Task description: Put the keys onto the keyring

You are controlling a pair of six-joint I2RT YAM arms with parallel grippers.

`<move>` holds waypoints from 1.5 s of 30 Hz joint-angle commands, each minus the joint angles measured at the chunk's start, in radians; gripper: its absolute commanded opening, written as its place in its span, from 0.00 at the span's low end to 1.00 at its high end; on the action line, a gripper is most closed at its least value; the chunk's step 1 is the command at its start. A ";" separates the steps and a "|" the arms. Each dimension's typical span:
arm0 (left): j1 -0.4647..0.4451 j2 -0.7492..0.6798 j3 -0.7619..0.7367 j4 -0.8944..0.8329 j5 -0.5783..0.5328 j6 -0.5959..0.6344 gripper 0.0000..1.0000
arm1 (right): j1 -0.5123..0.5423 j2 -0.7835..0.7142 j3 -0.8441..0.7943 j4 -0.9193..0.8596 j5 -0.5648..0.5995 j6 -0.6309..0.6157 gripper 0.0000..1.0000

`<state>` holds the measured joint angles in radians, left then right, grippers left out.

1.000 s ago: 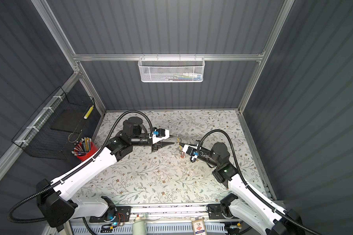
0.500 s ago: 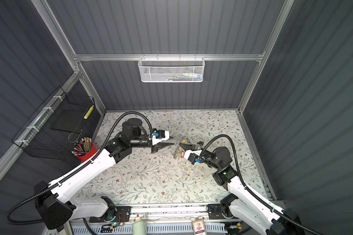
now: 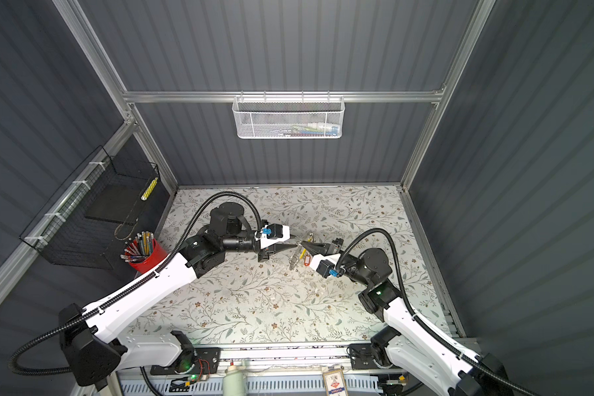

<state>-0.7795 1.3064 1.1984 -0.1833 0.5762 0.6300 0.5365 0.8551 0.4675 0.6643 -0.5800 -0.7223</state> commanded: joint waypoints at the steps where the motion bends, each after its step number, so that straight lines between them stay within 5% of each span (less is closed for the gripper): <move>1: -0.016 0.017 0.049 -0.043 -0.025 0.045 0.25 | 0.004 -0.019 0.007 0.002 -0.011 -0.006 0.00; 16: -0.073 0.039 0.100 -0.116 -0.096 0.122 0.16 | 0.004 -0.027 0.037 -0.101 -0.023 -0.015 0.00; 21: -0.076 0.039 0.097 -0.118 -0.078 0.122 0.00 | 0.004 -0.029 0.046 -0.114 -0.022 -0.004 0.01; 26: -0.074 0.023 0.067 -0.042 -0.063 0.063 0.00 | -0.005 -0.030 0.027 -0.080 0.020 0.073 0.28; 32: -0.046 0.017 0.017 0.081 0.070 -0.028 0.00 | -0.044 -0.050 -0.039 0.049 0.026 0.250 0.32; 45: 0.054 0.052 -0.045 0.364 0.353 -0.278 0.00 | -0.059 -0.079 -0.070 0.103 -0.004 0.405 0.26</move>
<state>-0.7311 1.3369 1.1641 0.0971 0.8368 0.4206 0.4839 0.7776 0.4057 0.7109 -0.5694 -0.3820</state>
